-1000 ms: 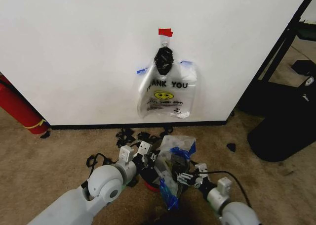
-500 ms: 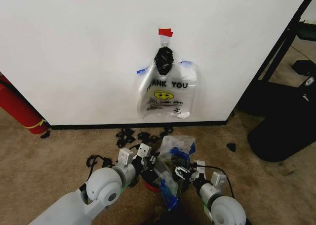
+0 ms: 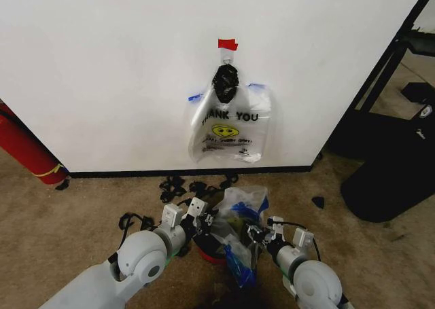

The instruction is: Pick up the garbage bag from the wall and place it over the trash bin.

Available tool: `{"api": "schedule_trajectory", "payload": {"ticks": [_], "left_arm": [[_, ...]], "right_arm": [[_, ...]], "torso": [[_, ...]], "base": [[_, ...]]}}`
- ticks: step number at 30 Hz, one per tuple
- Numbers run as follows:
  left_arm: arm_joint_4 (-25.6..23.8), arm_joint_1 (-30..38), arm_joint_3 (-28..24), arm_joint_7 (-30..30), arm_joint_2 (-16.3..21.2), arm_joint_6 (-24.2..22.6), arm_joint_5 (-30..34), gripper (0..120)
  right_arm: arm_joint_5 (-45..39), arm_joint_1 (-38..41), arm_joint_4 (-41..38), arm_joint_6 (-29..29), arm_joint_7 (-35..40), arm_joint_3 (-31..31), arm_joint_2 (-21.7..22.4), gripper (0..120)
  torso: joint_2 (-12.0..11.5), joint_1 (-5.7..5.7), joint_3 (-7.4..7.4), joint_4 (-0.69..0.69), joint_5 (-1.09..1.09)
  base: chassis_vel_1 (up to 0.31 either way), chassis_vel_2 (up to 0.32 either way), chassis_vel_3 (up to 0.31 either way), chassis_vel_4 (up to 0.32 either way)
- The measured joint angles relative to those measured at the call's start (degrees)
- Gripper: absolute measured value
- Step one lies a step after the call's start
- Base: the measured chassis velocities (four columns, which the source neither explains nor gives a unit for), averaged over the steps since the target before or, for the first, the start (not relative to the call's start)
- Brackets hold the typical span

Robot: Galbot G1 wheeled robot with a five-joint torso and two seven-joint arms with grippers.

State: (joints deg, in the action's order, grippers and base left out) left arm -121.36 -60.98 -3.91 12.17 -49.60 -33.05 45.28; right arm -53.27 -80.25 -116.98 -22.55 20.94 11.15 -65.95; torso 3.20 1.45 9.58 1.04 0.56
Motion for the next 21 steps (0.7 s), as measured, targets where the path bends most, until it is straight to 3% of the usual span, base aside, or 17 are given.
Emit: {"api": "schedule_trajectory", "payload": {"ticks": [3, 6, 14, 18, 21], "left_arm": [[-1.2, -1.9, 0.4, -0.9, -0.1, 0.5, -1.7, 0], [-2.3, -3.3, 0.8, -1.6, -0.1, 1.1, -3.4, 0], [-5.7, -11.6, 4.3, -5.6, 0.0, 7.2, -14.2, 0], [-6.9, -15.2, 7.3, -6.6, -0.5, 11.2, -21.2, 0], [-7.2, -15.8, 8.1, -6.6, -0.6, 11.8, -22.5, 0]], "right_arm": [[1.3, -0.4, -0.3, 2.2, 2.4, -1.3, -0.4, 4], [2.0, -0.6, -0.2, 3.9, 3.2, -1.8, -0.7, 1], [5.1, -1.5, 2.0, 12.7, 1.7, -1.8, -1.1, 1], [9.2, -2.5, 2.5, 17.0, -3.8, 0.7, -0.6, 1], [11.2, -2.9, 2.6, 18.1, -8.3, 2.4, 0.3, 1]], "torso": [[0.0, 0.00, 0.00, 0.00, 0.00], [0.0, 0.00, 0.00, 0.00, -0.02], [0.0, 0.00, 0.00, 0.00, -0.01], [0.0, 0.00, 0.00, -0.01, -0.01], [0.0, 0.00, 0.00, 0.00, -0.01]], "base": [[0.000, 0.000, 0.000, 0.000], [0.000, 0.000, 0.000, 0.000], [0.000, 0.000, 0.000, 0.000], [0.000, 0.000, 0.000, 0.000], [0.000, 0.000, 0.000, 0.000]]}}
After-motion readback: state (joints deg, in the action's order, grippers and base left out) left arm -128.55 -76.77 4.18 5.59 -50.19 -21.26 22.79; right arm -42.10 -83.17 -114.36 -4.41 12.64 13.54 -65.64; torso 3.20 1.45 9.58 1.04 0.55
